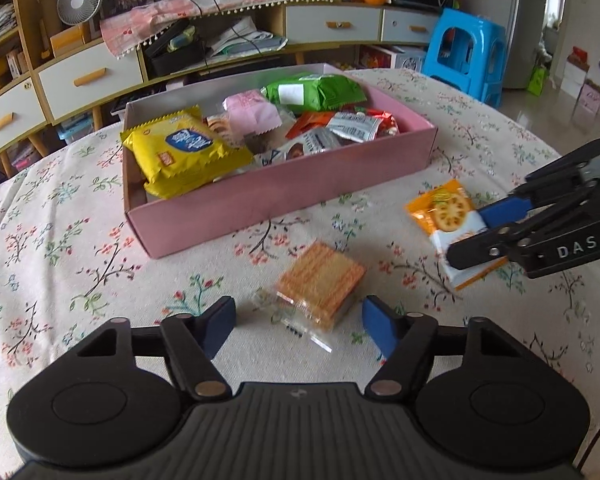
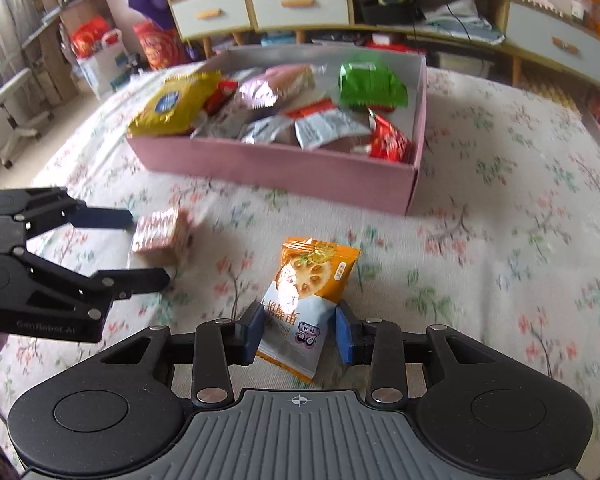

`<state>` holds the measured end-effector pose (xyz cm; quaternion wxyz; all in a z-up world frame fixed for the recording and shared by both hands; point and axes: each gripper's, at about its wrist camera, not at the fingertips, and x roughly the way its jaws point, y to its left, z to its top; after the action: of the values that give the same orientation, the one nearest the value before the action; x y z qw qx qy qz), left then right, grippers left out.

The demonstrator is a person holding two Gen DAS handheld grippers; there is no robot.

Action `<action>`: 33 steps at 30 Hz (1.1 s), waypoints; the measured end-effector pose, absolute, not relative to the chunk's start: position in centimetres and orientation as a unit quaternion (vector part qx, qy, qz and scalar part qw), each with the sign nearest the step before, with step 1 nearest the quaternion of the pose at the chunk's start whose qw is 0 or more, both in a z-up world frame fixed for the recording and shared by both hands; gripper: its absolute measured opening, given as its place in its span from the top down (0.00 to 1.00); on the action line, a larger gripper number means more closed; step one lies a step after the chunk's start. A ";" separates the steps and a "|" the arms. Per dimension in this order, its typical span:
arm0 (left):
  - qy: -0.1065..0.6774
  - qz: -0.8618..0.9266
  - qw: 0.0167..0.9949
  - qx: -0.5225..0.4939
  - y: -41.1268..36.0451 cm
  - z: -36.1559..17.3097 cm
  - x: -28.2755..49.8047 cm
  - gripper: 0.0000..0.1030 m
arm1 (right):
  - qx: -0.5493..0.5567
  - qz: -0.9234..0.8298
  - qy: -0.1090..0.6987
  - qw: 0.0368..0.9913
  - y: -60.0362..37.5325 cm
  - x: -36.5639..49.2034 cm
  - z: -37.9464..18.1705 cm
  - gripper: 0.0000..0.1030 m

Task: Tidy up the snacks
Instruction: 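Grasp the cracker pack with left tool while right tool grasps the orange lotus-chip packet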

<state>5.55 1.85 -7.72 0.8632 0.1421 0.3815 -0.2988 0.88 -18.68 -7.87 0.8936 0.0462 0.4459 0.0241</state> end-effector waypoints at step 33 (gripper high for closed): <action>0.415 -0.223 0.876 0.100 1.0 -7.1 6.2 0.54 | 0.014 0.016 0.437 0.899 -16.7 1.6 -8.1 0.61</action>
<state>6.21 0.99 -7.10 0.8763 0.1000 0.4153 -0.2228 1.58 -16.75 -8.13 0.8994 0.0139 0.4366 0.0155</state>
